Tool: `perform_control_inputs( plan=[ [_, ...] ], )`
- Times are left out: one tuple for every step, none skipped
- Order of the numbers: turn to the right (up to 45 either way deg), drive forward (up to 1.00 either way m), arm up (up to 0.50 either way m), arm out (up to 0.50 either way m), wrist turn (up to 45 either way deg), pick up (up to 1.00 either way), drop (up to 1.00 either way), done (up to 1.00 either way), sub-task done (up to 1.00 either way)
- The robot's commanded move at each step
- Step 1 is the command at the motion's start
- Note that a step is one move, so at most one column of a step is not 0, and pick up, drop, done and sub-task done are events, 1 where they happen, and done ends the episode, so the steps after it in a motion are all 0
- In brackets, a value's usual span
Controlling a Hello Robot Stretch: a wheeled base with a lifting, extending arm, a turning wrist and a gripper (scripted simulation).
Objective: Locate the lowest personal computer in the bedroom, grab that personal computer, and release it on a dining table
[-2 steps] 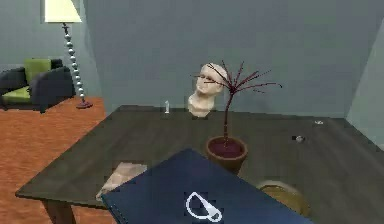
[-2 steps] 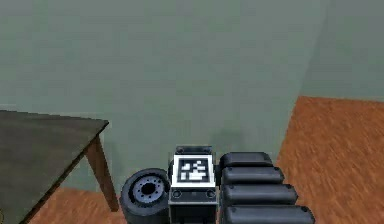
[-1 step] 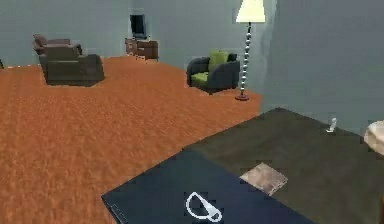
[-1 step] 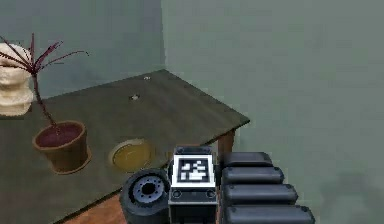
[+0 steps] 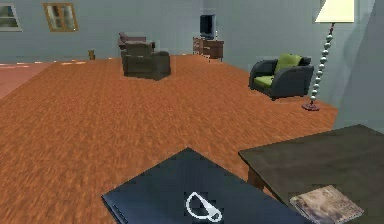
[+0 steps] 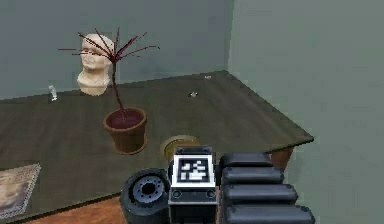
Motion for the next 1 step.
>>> perform_control_inputs(
  plan=[
    [0.0, 0.0, 0.0, 0.48, 0.0, 0.0, 0.0, 0.0, 0.0]
  ],
)
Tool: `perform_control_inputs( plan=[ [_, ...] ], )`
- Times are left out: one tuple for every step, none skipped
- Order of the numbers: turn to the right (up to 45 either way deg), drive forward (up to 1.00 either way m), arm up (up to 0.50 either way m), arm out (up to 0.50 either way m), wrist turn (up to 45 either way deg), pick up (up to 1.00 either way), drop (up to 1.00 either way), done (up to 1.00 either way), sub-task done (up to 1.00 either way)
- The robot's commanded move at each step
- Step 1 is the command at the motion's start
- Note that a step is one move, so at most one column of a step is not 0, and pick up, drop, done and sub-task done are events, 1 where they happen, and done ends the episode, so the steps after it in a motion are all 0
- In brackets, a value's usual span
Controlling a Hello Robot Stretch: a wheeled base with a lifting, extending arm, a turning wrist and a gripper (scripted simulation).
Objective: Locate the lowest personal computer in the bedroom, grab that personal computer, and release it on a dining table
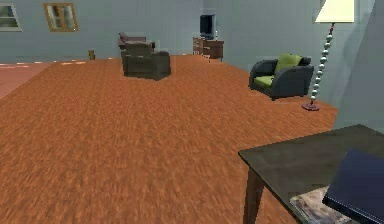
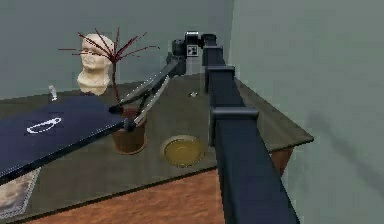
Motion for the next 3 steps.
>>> perform_control_inputs(
  plan=[
    [0.0, 0.0, 0.0, 0.0, 39.0, 0.0, 0.0, 0.0, 0.0],
    [0.0, 0.0, -0.32, 0.0, 0.0, 0.0, 0.0, 0.0, 0.0],
    [0.0, 0.0, 0.0, 0.0, 0.0, 0.0, 1.0, 0.0, 0.0]
  ],
)
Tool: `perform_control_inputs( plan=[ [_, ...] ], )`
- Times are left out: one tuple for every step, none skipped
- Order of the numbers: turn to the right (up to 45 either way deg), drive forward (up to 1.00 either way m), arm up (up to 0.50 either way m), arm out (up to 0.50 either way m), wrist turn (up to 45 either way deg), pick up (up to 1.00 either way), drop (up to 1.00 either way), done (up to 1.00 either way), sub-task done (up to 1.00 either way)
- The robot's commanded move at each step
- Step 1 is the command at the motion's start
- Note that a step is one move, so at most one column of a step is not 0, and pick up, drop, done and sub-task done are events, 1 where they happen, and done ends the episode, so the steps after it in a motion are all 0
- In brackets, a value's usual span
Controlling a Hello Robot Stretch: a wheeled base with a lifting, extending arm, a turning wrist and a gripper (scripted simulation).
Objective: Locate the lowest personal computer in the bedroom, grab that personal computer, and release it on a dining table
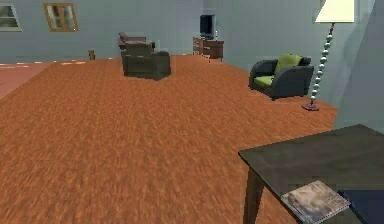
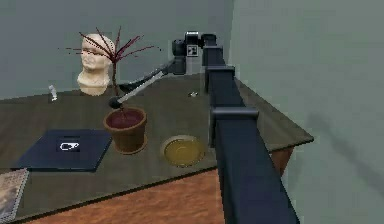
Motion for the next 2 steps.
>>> perform_control_inputs(
  plan=[
    [0.0, 0.0, 0.0, -0.1, 0.0, 0.0, 0.0, 0.0, 0.0],
    [0.0, 0.0, 0.0, 0.0, 0.0, 0.0, 0.0, 1.0, 0.0]
  ],
)
